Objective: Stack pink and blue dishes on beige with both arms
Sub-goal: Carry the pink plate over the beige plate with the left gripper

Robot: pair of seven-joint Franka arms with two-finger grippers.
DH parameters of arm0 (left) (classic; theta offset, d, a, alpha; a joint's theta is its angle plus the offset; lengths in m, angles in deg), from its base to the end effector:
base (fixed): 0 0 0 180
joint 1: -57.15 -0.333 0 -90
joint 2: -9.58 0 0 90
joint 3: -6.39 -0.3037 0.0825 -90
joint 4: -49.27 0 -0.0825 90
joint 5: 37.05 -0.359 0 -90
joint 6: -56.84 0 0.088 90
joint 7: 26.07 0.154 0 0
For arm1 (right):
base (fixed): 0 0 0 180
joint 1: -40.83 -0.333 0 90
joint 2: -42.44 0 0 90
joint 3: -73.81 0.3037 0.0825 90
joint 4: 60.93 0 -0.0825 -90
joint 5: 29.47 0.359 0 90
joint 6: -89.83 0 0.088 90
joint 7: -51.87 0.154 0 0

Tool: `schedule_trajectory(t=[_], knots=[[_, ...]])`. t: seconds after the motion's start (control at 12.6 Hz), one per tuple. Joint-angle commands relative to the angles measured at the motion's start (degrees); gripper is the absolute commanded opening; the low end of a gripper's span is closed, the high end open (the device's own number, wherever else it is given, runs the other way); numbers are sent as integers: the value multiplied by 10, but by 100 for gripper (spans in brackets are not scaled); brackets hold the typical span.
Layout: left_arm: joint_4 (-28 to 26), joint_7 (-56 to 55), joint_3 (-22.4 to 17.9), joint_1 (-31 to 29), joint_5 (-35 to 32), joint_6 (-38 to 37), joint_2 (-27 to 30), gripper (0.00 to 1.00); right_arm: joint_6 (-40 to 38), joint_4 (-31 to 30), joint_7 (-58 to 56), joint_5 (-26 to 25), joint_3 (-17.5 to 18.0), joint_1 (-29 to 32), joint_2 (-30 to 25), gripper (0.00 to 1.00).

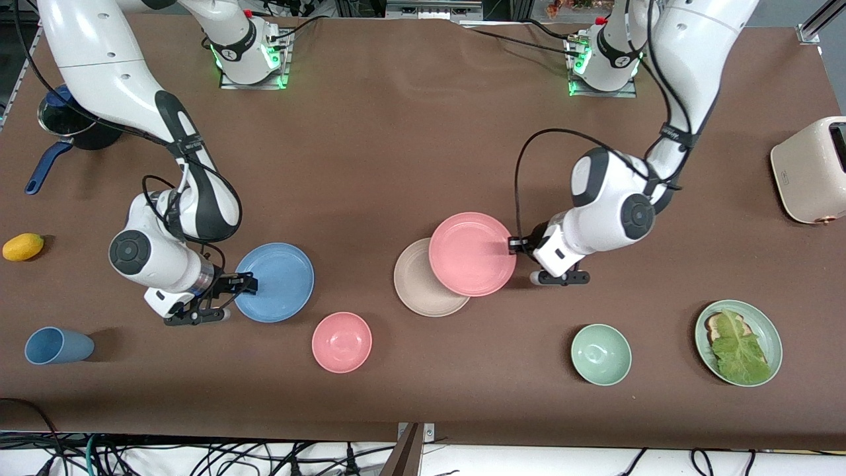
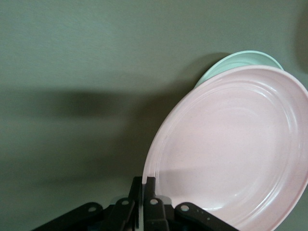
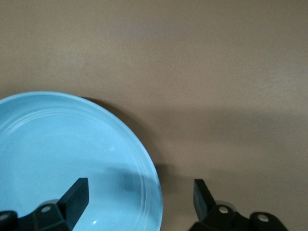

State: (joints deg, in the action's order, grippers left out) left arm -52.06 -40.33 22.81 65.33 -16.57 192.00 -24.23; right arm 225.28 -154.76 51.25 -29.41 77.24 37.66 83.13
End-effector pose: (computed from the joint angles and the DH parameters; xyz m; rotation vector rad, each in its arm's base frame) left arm 0.5819 -0.2735 0.2076 2.7409 0.1680 -0.1784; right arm 0.6610 0.0735 0.1648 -3.0963 -0.1712 -0.0237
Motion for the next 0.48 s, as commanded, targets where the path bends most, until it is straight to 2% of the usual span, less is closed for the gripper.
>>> schedule_trajectory(t=[0.0, 0.16, 0.4], knots=[[52, -56, -11, 44, 5, 31, -52, 0, 13, -18, 2, 0, 2, 2, -4, 86], [57, -74, -11, 59, 5, 55, -68, 0, 15, -22, 2, 0, 2, 2, -3, 71], [73, -83, -17, 75, 5, 79, -91, 0, 14, -23, 2, 0, 2, 3, -3, 41]])
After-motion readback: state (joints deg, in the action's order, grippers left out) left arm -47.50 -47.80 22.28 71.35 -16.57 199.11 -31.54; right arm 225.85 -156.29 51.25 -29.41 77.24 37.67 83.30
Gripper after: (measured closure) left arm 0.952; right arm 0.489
